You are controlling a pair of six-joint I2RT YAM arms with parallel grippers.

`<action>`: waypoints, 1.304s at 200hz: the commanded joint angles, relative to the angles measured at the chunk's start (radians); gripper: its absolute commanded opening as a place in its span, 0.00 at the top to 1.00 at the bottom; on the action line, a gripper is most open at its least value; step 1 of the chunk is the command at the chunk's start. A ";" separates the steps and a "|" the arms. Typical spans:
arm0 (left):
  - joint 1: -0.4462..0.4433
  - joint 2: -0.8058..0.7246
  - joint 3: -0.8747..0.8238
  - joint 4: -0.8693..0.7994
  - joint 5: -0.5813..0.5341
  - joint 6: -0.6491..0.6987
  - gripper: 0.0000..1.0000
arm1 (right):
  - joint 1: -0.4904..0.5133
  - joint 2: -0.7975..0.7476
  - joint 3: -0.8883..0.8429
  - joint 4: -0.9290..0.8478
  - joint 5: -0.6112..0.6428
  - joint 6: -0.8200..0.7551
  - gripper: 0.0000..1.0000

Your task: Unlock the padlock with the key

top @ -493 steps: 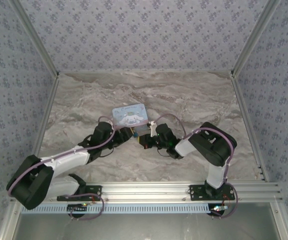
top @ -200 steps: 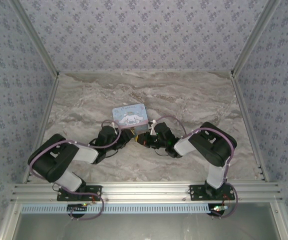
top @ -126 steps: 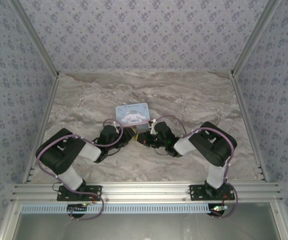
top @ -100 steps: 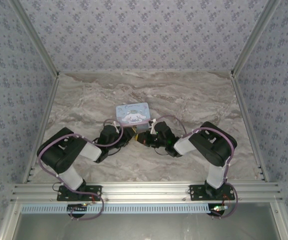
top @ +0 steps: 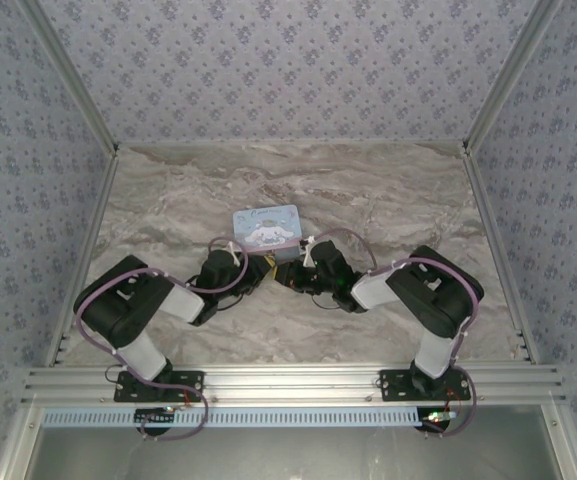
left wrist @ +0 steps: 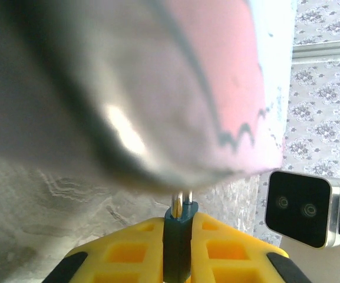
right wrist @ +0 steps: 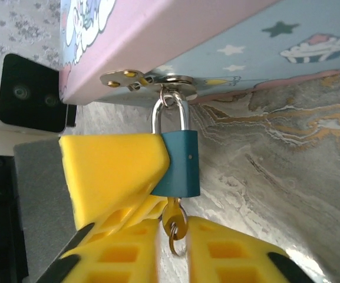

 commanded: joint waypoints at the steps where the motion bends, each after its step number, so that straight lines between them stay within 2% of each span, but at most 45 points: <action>1: -0.005 -0.032 0.023 -0.041 0.001 0.013 0.90 | 0.005 -0.062 0.000 -0.079 0.011 -0.078 0.71; 45: -0.005 -0.064 0.044 -0.108 0.002 0.024 0.91 | 0.008 -0.202 0.009 -0.333 0.107 -0.282 0.54; 84: -0.006 -0.078 0.055 -0.137 0.003 0.018 0.90 | 0.059 -0.374 0.046 -0.615 0.294 -0.636 0.43; 118: -0.005 -0.079 0.063 -0.152 0.011 -0.002 0.90 | 0.151 -0.491 0.048 -0.685 0.458 -0.930 0.37; 134: -0.006 -0.080 0.067 -0.157 0.016 -0.010 0.91 | 0.211 -0.515 0.034 -0.666 0.547 -1.065 0.30; 168: -0.005 -0.086 0.070 -0.161 0.019 -0.027 0.91 | 0.334 -0.458 0.003 -0.593 0.708 -1.410 0.26; 193: -0.005 -0.092 0.073 -0.172 0.021 -0.032 0.91 | 0.384 -0.368 -0.066 -0.403 0.768 -1.651 0.24; 249: -0.005 -0.101 0.087 -0.197 0.032 -0.053 0.91 | 0.369 -0.189 -0.099 -0.106 0.799 -1.718 0.25; 261: -0.005 -0.103 0.092 -0.204 0.037 -0.054 0.91 | 0.369 -0.152 -0.093 -0.049 0.809 -1.720 0.34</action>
